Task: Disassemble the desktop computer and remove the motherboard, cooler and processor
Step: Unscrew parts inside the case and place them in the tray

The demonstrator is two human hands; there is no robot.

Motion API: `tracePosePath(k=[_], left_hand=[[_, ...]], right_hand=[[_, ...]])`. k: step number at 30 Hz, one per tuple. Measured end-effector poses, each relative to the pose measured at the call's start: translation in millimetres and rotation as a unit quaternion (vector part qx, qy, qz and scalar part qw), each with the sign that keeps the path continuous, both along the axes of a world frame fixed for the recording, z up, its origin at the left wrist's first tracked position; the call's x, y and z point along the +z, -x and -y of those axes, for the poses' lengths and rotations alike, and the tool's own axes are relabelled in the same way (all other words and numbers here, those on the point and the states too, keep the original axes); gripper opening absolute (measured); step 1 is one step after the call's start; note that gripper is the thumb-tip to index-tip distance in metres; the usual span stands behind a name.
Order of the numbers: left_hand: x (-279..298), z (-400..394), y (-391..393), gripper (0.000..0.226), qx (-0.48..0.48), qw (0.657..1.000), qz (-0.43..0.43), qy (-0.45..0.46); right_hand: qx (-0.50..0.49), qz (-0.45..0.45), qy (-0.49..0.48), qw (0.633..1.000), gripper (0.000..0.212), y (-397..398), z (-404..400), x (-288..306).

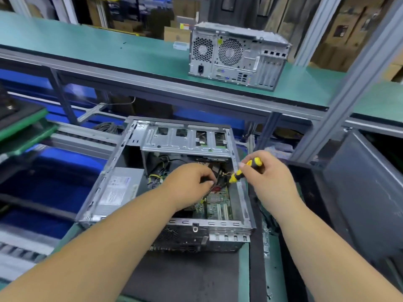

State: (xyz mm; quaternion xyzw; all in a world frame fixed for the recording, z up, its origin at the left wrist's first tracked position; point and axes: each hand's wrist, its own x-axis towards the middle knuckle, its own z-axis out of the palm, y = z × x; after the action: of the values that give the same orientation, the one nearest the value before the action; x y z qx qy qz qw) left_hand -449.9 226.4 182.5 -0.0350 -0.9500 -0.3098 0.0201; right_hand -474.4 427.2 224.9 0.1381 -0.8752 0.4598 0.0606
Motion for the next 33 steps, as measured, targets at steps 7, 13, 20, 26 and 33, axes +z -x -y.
tracePosePath(k=[7,13,20,26,33], left_hand=[[-7.7,33.8,19.8,0.045,-0.064,0.973,0.139,0.170],[-6.4,24.0,50.0,0.047,-0.181,0.939,0.176,0.233],[-17.2,2.1,74.4,0.025,-0.282,0.896,0.233,0.251],[-42.6,11.0,72.7,0.028,-0.273,0.912,0.201,0.231],[-50.7,17.4,77.4,0.074,-0.311,0.886,0.243,0.242]], right_hand=[[0.121,0.048,-0.286,0.949,0.013,3.6,32.7,-7.6],[0.188,0.066,-0.474,0.858,0.031,12.5,50.9,-13.9],[0.247,-0.008,-0.485,0.839,0.027,19.2,47.3,-23.6],[0.305,-0.007,-0.428,0.851,0.022,27.0,41.9,-31.3],[0.370,0.019,-0.403,0.836,0.019,39.4,48.9,-37.8]])
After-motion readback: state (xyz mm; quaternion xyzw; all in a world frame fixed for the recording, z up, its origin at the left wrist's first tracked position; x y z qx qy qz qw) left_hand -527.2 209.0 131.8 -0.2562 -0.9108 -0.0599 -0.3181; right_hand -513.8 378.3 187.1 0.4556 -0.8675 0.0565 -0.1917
